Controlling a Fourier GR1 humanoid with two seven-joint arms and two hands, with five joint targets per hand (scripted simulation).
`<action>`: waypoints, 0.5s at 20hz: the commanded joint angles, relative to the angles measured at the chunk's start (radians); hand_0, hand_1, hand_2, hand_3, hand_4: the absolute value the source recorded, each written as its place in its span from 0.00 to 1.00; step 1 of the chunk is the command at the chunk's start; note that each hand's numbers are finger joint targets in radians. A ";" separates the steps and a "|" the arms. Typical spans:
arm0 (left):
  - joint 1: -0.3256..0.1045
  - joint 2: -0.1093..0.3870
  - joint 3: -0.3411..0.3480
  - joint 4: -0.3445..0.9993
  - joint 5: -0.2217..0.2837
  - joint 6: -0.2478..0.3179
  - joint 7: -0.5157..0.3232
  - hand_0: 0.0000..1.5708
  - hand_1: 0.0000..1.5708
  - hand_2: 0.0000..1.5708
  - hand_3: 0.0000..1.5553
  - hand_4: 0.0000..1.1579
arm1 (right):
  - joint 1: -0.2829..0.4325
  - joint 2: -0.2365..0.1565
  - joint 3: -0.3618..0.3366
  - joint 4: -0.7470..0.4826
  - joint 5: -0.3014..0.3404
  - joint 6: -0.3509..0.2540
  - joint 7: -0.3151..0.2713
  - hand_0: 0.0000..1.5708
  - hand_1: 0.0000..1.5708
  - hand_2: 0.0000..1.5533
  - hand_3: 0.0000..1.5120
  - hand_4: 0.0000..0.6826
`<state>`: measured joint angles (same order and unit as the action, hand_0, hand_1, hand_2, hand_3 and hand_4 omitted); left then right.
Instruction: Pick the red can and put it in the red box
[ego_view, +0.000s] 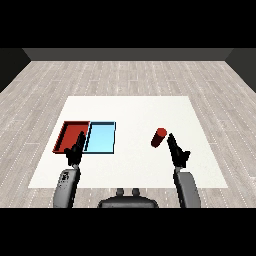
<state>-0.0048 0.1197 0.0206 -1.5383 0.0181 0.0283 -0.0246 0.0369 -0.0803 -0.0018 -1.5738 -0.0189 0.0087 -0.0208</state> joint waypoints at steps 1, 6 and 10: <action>0.001 -0.009 0.005 -0.002 -0.021 -0.008 0.000 0.00 0.00 0.00 0.00 0.00 | -0.033 -0.029 -0.052 0.039 -0.020 0.038 -0.006 0.00 0.00 0.00 0.00 0.00; -0.002 -0.024 -0.021 -0.013 -0.044 0.012 0.004 0.00 0.00 0.00 0.00 0.00 | -0.165 -0.186 -0.214 0.272 -0.106 0.164 -0.079 0.00 0.00 0.00 0.00 0.00; -0.008 -0.056 0.014 -0.121 0.033 -0.016 -0.249 0.00 0.00 0.00 0.00 0.00 | -0.112 -0.159 -0.232 0.153 -0.241 0.292 -0.255 0.00 0.00 0.00 0.00 0.00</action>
<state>-0.0193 0.0823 0.0296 -1.6129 0.0271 0.0249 -0.1701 -0.0867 -0.2074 -0.1796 -1.4309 -0.1759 0.2016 -0.1749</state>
